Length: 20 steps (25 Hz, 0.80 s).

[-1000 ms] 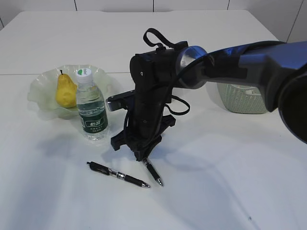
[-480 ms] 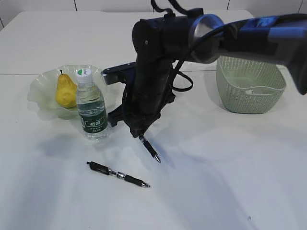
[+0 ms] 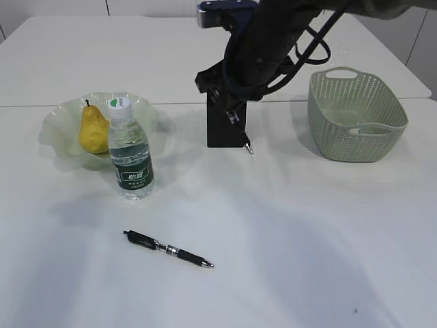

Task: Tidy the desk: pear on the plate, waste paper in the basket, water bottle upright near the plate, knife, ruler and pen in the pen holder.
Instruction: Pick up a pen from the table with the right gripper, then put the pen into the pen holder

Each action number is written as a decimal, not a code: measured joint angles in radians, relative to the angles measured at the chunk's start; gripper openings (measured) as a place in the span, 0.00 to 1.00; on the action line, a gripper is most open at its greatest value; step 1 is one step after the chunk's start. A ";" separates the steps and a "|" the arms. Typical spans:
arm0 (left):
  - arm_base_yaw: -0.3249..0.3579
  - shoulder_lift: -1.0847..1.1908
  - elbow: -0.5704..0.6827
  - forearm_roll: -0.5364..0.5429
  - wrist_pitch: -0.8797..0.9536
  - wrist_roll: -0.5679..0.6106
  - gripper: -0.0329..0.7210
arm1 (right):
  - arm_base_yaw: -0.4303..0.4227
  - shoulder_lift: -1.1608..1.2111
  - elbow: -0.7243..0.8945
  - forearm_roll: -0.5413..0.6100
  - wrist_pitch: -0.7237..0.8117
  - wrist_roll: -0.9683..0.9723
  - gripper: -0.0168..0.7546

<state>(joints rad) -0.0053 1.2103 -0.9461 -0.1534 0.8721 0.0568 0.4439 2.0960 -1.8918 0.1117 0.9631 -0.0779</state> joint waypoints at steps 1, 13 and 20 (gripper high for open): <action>0.000 0.000 0.000 0.000 0.000 0.000 0.54 | -0.011 -0.002 0.000 0.002 -0.018 -0.002 0.13; 0.000 0.000 0.000 0.000 0.002 0.000 0.54 | -0.049 -0.002 -0.008 0.004 -0.378 -0.013 0.13; 0.000 0.000 0.000 0.000 0.004 0.000 0.54 | -0.049 0.039 -0.008 0.000 -0.593 -0.015 0.13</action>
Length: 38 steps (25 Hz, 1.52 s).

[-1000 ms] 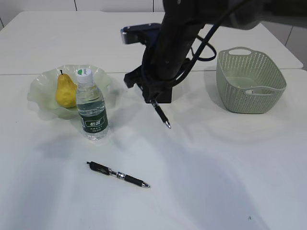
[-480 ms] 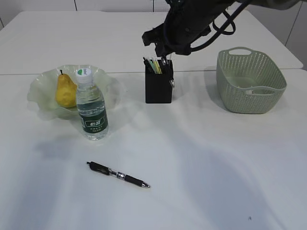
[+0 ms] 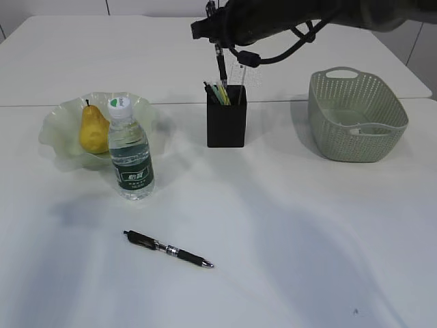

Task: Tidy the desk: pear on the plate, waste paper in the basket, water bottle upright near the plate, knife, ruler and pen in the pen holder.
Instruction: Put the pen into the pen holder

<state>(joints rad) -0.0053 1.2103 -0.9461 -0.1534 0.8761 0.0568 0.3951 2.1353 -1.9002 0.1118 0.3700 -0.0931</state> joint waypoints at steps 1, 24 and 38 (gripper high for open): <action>0.000 0.000 0.000 0.000 0.000 0.000 0.54 | 0.000 0.012 0.000 0.000 -0.027 0.000 0.13; 0.000 0.000 0.000 0.000 -0.006 -0.001 0.54 | -0.060 0.155 0.000 -0.010 -0.236 0.000 0.13; 0.000 0.000 0.000 0.000 -0.025 -0.001 0.54 | -0.060 0.206 0.000 -0.010 -0.191 0.000 0.13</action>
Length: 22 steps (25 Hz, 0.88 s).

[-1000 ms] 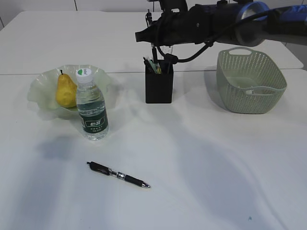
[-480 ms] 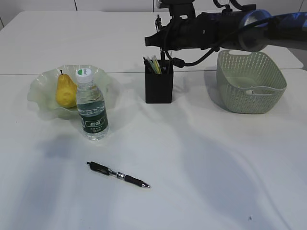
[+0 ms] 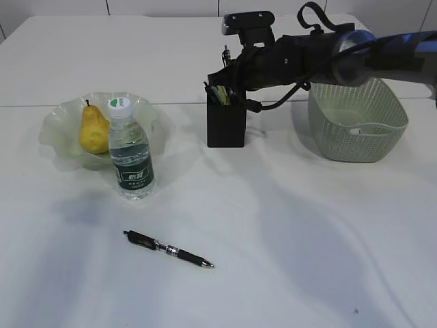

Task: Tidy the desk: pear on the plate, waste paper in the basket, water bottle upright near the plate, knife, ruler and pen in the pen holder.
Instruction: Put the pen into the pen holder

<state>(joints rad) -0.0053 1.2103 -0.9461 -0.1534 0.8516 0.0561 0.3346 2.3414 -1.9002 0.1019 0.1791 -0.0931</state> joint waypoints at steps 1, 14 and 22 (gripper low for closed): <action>0.000 0.000 0.000 0.000 0.000 0.000 0.54 | 0.000 0.003 0.000 0.000 0.010 0.000 0.13; 0.000 0.000 0.000 0.000 -0.002 0.000 0.54 | 0.000 0.017 0.000 -0.001 0.043 0.000 0.40; 0.000 0.000 0.000 0.000 -0.002 0.000 0.54 | 0.000 -0.047 0.000 -0.001 0.112 0.000 0.40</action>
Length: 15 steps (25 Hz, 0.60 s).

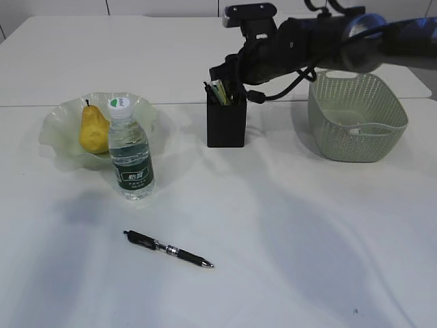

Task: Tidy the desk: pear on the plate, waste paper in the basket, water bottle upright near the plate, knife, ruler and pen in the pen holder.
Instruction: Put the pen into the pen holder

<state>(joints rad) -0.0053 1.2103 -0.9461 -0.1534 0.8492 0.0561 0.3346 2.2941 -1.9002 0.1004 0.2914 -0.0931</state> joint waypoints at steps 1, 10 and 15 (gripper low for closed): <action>0.000 0.000 0.000 0.000 0.000 0.000 0.54 | 0.000 -0.016 0.000 0.000 0.023 0.000 0.41; 0.000 0.000 0.000 0.000 -0.001 0.000 0.54 | 0.000 -0.198 0.000 0.017 0.352 0.000 0.41; 0.000 0.000 0.000 0.000 -0.006 0.000 0.54 | 0.000 -0.285 0.000 0.068 0.572 -0.002 0.41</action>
<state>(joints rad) -0.0053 1.2103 -0.9461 -0.1534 0.8430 0.0561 0.3346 2.0092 -1.9002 0.1681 0.8639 -0.0951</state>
